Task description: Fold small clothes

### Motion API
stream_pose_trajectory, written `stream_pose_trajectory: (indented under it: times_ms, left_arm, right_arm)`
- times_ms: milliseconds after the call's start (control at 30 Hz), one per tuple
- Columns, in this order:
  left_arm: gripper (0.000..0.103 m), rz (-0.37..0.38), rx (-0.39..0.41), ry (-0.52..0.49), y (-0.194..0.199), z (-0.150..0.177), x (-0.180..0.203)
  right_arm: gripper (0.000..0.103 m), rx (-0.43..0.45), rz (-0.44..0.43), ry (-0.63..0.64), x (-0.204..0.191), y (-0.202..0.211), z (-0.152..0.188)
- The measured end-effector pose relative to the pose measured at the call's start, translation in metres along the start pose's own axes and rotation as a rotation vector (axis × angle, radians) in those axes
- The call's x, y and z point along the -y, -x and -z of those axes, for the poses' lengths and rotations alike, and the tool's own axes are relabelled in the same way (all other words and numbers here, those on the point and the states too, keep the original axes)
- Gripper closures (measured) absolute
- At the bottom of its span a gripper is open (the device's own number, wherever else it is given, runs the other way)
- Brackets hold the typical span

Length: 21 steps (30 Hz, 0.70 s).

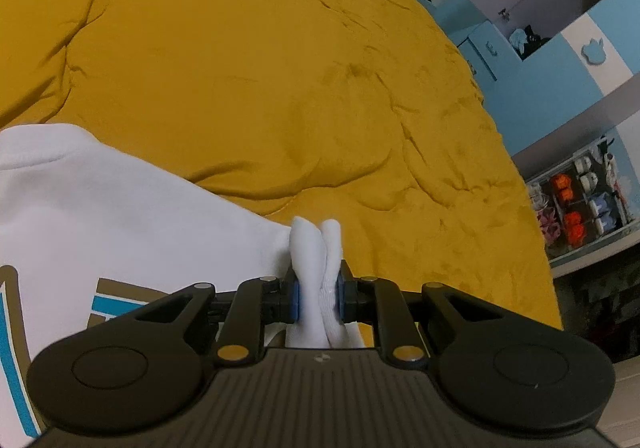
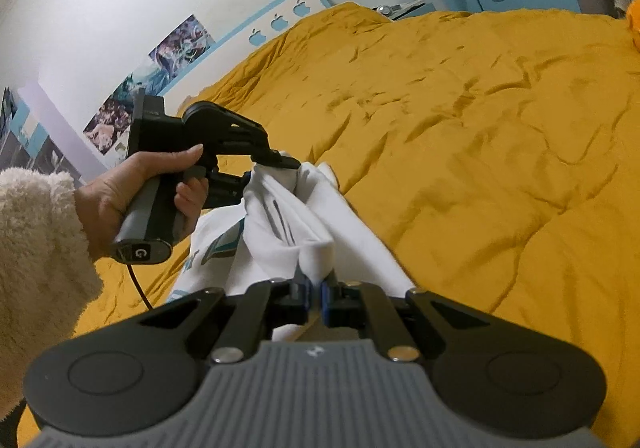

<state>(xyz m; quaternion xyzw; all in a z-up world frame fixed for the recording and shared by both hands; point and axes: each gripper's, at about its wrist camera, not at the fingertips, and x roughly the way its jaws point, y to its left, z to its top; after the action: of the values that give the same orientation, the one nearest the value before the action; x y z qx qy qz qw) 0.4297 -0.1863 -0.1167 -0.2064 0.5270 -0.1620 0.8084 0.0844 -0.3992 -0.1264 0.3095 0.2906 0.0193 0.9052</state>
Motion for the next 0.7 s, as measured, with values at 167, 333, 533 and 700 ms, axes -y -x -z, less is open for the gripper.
stream_pose_trajectory:
  times_ms: [167,333,533,700]
  left_arm:
    - [0.085,-0.009,0.002,-0.005,-0.003,0.004,0.002]
    - [0.085,-0.023,0.009,-0.029,-0.003,0.002,0.012]
    - [0.084,-0.036,-0.011,-0.023,-0.012,0.001,0.014]
    - [0.058,-0.039,-0.005,-0.005,-0.023,-0.009,0.019]
  right_arm:
    - [0.103,-0.015,0.005,-0.054,0.009,-0.003,0.000]
    - [0.103,0.003,0.012,-0.076,0.010,-0.001,0.000]
    - [0.103,0.021,0.044,-0.084,0.009,-0.002,0.001]
    - [0.103,-0.033,0.084,-0.131,0.019,-0.012,0.008]
